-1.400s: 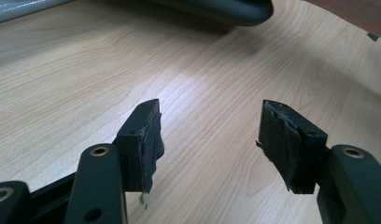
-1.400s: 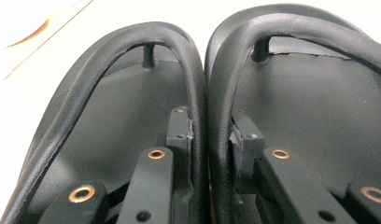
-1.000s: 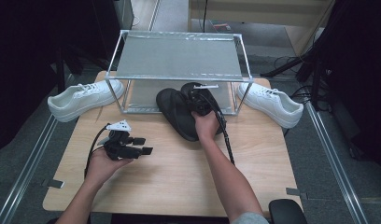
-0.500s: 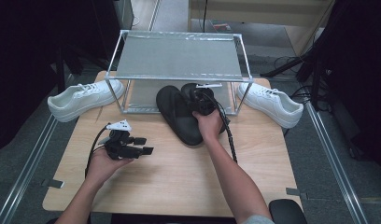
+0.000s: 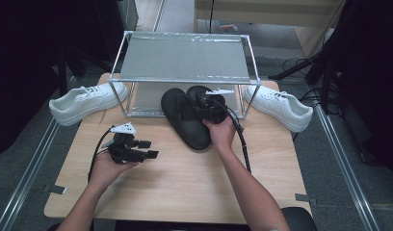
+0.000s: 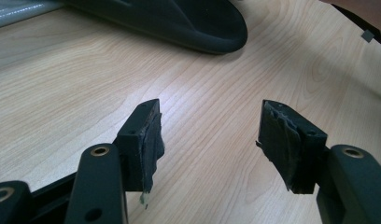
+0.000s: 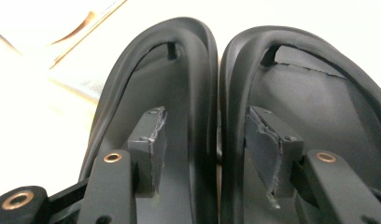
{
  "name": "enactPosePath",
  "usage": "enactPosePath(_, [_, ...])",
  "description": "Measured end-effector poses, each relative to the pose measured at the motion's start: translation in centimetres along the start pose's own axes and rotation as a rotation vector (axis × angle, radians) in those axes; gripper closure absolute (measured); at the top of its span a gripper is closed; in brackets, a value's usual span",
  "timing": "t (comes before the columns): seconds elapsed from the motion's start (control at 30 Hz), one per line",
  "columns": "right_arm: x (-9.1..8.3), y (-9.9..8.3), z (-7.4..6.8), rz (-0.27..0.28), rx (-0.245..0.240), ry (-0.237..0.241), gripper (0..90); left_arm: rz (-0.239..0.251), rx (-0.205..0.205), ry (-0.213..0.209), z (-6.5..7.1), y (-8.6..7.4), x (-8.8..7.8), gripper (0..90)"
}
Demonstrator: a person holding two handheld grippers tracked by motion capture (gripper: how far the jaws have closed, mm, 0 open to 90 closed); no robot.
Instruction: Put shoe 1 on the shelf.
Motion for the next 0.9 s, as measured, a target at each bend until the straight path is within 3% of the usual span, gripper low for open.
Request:
enactPosePath(0.23, [-2.0,-0.5,-0.5,0.014,-0.036,0.04,51.5,-0.013,0.021,-0.014,0.2,0.6,0.3,44.3])
enactPosePath(0.43, [-3.5,-1.3,-1.0,0.017,-0.07,0.078,52.4,-0.025,-0.007,-0.053,0.3,1.1,0.7,59.9])
enactPosePath(0.67, [-5.3,-2.9,-1.2,-0.002,-0.085,0.145,56.0,-0.016,0.005,-0.066,0.3,2.3,1.0,76.9])
enactPosePath(0.77, [-6.0,-3.7,-1.3,-0.004,-0.1,0.168,59.5,-0.041,0.003,-0.073,0.3,2.9,1.3,82.1])
enactPosePath(0.9, [-6.7,-4.7,-1.5,-0.004,-0.106,0.187,60.3,-0.056,0.049,-0.093,0.8,3.9,1.4,87.4])
Point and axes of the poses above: each handheld gripper's, and its own axes: x roughly forward along the jaws, y roughly out of its top, z roughly to its right, the point moved 1 cm from there along x, roughly forward along the jaws
